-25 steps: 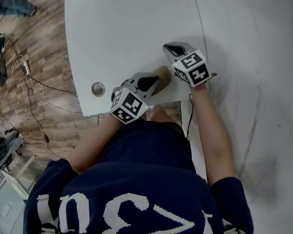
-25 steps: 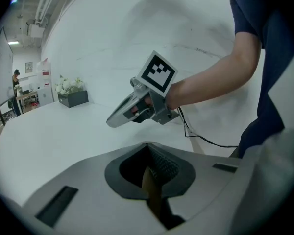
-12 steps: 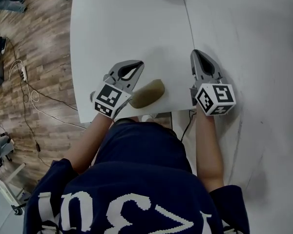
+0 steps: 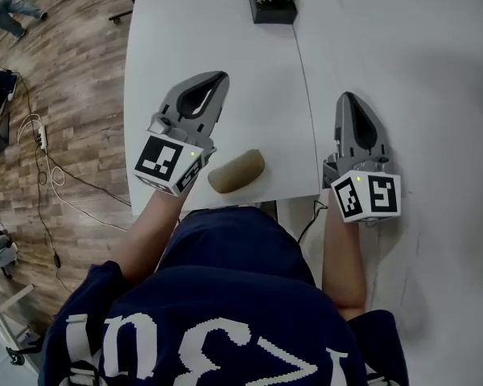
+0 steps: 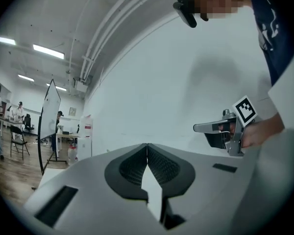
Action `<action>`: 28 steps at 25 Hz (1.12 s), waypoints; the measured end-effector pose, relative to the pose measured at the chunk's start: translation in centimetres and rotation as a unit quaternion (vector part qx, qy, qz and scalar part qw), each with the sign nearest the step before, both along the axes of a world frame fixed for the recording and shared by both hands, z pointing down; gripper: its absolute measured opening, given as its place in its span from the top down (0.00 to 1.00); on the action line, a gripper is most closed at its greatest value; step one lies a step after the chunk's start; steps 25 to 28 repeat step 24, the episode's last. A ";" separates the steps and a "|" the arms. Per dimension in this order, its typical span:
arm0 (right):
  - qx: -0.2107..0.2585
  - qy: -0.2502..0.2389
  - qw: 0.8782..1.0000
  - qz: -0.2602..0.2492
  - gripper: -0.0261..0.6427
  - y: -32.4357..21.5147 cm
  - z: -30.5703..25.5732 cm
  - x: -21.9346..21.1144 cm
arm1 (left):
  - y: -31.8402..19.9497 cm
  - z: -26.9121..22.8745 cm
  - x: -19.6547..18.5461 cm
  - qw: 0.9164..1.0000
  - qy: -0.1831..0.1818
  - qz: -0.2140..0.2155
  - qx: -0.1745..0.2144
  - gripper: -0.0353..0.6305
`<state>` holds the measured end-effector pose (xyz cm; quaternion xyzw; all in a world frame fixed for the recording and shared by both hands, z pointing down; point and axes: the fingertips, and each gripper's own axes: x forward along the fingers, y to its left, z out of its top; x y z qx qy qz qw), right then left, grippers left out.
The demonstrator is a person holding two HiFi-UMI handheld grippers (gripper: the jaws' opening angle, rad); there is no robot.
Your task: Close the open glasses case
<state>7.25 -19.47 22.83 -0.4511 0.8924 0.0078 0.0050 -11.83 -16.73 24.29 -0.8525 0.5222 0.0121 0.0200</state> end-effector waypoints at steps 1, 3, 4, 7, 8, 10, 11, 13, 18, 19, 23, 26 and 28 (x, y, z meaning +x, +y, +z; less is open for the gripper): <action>0.004 -0.002 1.000 -0.001 0.93 0.3 -0.5 0.0 | 0.1 -0.9 -0.1 1.000 0.000 -0.004 0.009 0.92; 0.008 -0.006 1.000 -0.003 0.93 0.6 -1.2 0.0 | 0.4 -2.4 -0.3 1.000 0.002 -0.010 0.026 0.92; 0.008 -0.008 1.000 -0.004 0.93 0.8 -1.4 0.0 | 0.4 -3.0 -0.3 0.999 0.002 -0.011 0.033 0.92; 0.005 -0.016 1.000 -0.010 0.93 1.1 -1.8 -0.2 | 0.7 -4.4 -0.2 0.999 0.004 -0.014 0.044 0.92; 0.006 -0.017 1.000 -0.012 0.93 1.2 -1.9 -0.4 | 0.7 -4.6 -0.2 0.999 0.005 -0.016 0.045 0.92; 0.009 -0.017 1.000 -0.015 0.93 1.4 -2.3 -0.7 | 0.9 -4.9 -0.3 0.999 0.005 -0.017 0.046 0.92; 0.010 -0.016 1.000 -0.017 0.93 1.5 -2.4 -0.8 | 1.0 -4.9 -0.4 0.999 0.005 -0.017 0.047 0.92; 0.013 -0.015 1.000 -0.019 0.93 1.6 -2.5 -0.9 | 1.0 -4.7 -0.4 0.999 0.004 -0.018 0.042 0.92; 0.012 -0.013 1.000 -0.021 0.93 1.9 -2.5 -0.9 | 1.1 -4.4 -0.4 0.999 0.006 -0.019 0.044 0.92; 0.012 -0.013 1.000 -0.021 0.93 2.0 -2.5 -0.9 | 1.2 -4.4 -0.4 0.999 0.006 -0.020 0.043 0.92; 0.011 -0.013 1.000 -0.021 0.93 2.3 -2.5 -1.0 | 1.2 -4.4 -0.4 0.999 0.007 -0.022 0.039 0.92; 0.011 -0.013 1.000 -0.021 0.93 2.3 -2.5 -1.0 | 1.3 -4.3 -0.4 0.999 0.008 -0.022 0.038 0.92; 0.011 -0.013 1.000 -0.021 0.93 2.3 -2.5 -1.0 | 1.3 -4.3 -0.4 0.999 0.008 -0.022 0.038 0.92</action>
